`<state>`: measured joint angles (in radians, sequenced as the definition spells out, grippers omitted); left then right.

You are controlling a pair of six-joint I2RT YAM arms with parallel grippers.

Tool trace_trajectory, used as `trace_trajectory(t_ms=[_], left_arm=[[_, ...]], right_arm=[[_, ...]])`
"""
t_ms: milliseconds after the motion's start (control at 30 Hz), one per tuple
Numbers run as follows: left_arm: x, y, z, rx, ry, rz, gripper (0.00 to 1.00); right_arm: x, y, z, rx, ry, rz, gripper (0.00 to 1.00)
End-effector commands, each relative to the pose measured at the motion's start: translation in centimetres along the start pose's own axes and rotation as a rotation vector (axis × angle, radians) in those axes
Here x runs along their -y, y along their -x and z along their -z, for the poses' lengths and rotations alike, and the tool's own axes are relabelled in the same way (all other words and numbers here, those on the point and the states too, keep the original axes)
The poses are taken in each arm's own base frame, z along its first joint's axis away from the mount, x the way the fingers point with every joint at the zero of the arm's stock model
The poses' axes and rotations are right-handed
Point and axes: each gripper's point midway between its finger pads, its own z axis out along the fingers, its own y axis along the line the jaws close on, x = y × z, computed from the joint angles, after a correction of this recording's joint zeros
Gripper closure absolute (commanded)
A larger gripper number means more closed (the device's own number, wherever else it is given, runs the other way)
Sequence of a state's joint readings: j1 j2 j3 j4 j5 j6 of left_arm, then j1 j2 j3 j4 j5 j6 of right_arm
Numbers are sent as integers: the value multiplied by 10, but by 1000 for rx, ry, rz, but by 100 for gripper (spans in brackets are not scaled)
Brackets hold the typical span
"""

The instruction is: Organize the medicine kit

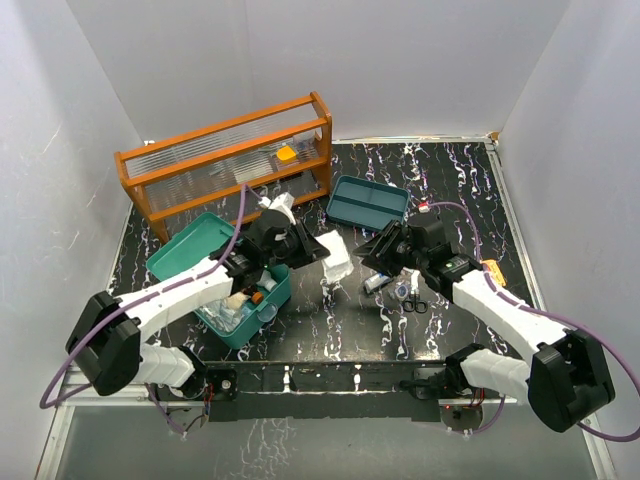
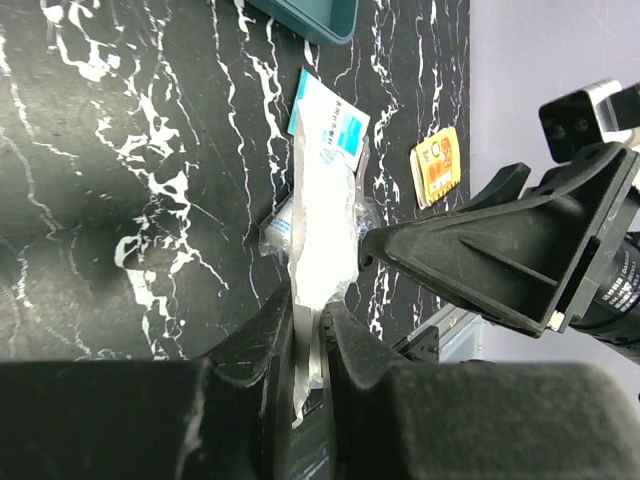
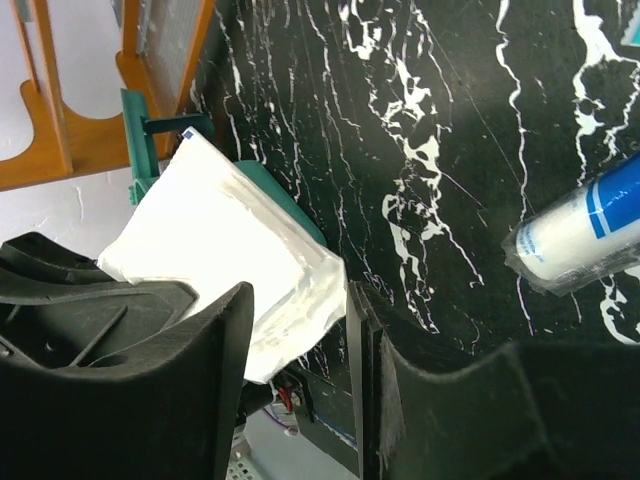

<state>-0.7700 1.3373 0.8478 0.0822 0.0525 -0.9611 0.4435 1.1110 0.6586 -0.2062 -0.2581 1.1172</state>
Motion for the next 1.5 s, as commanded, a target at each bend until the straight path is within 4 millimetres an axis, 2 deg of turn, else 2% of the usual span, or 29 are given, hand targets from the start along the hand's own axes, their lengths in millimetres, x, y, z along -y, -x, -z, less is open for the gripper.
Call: trace_trajectory(t_ms=[0, 133, 333, 400, 533, 633, 833, 933, 1167, 1367, 1467], left_arm=[[12, 31, 34, 20, -21, 41, 94], [4, 51, 63, 39, -5, 59, 94], [-42, 66, 121, 132, 220, 50, 95], [-51, 71, 145, 195, 268, 57, 96], [-63, 74, 182, 284, 342, 86, 96], [-73, 68, 200, 298, 395, 103, 97], [-113, 43, 219, 265, 560, 129, 97], [-125, 34, 221, 255, 598, 134, 97], [-135, 20, 210, 168, 639, 133, 98], [-140, 8, 215, 106, 681, 136, 99], [-150, 1, 219, 73, 734, 128, 99]], right_arm=[[-51, 22, 20, 84, 136, 93, 59], [-56, 30, 25, 128, 135, 107, 57], [-51, 29, 23, 124, 124, 108, 57], [-49, 28, 21, 117, 120, 107, 57], [-47, 25, 18, 103, 118, 103, 57], [-45, 24, 15, 93, 114, 101, 57], [-40, 21, 10, 74, 103, 101, 58], [-38, 20, 8, 69, 98, 101, 58], [-36, 18, 5, 56, 95, 102, 58], [-33, 16, 3, 47, 89, 100, 58], [-33, 17, 2, 47, 89, 102, 58]])
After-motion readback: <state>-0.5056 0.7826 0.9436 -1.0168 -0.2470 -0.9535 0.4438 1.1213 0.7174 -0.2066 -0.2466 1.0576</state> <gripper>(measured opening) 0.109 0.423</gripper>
